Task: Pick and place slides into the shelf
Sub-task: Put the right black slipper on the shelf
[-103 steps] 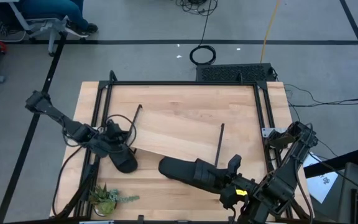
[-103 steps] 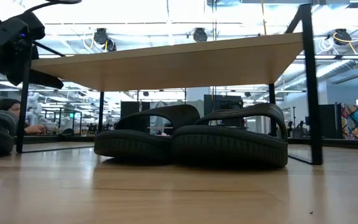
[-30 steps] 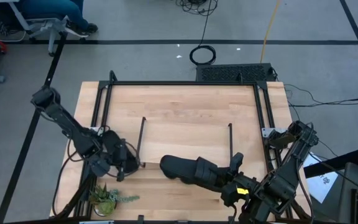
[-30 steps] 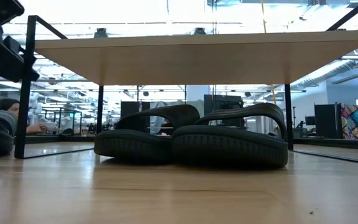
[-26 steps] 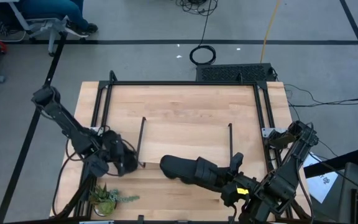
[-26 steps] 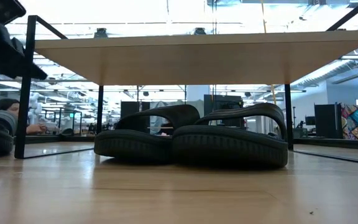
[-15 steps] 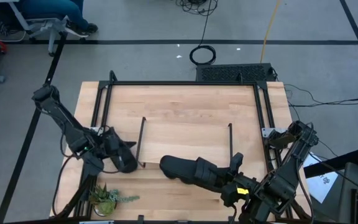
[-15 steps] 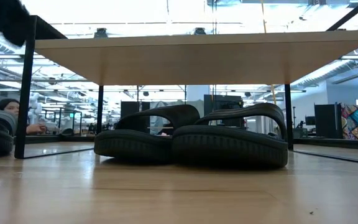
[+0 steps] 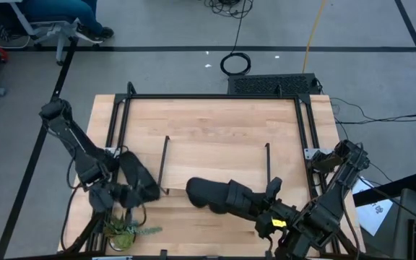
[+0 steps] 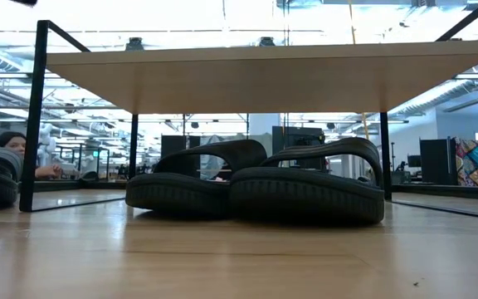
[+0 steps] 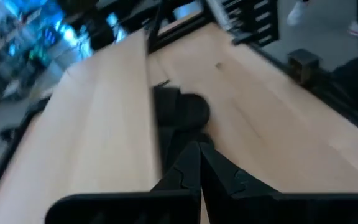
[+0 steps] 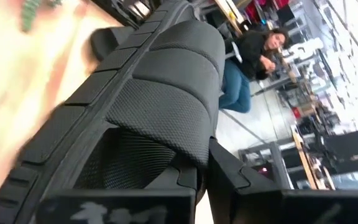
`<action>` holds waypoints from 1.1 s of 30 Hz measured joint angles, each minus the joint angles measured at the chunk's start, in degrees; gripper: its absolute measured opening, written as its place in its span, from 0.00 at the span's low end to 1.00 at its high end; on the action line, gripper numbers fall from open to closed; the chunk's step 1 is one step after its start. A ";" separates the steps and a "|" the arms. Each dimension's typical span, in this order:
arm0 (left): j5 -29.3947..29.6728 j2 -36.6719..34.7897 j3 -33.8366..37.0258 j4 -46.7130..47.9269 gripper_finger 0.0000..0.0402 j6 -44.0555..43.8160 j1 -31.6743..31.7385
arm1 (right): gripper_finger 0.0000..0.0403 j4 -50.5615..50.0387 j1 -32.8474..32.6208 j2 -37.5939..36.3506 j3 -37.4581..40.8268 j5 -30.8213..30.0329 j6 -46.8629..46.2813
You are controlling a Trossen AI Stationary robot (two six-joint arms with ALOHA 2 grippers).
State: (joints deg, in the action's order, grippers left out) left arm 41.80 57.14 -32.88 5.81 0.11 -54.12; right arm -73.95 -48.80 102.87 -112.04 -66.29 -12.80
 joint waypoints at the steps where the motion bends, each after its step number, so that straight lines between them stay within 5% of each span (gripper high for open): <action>1: 0.05 0.80 0.00 -1.46 0.00 1.91 -0.51 | 0.01 0.03 0.75 0.00 0.14 -0.04 0.03; 15: 0.27 2.45 0.00 -2.93 0.00 3.61 -1.40 | 0.00 -8.40 12.74 0.26 -0.90 3.58 -0.13; 26: 0.22 2.45 0.00 -2.87 0.02 1.24 -1.43 | 0.00 -11.99 12.23 0.31 0.33 10.45 1.97; 33: 0.22 2.43 0.02 -2.87 0.02 1.08 -1.43 | 0.00 -10.09 12.16 0.35 9.85 10.82 5.92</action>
State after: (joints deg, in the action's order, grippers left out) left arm 42.02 59.57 -32.86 2.94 1.19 -55.55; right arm -84.04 -36.64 103.22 -102.19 -55.47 -6.88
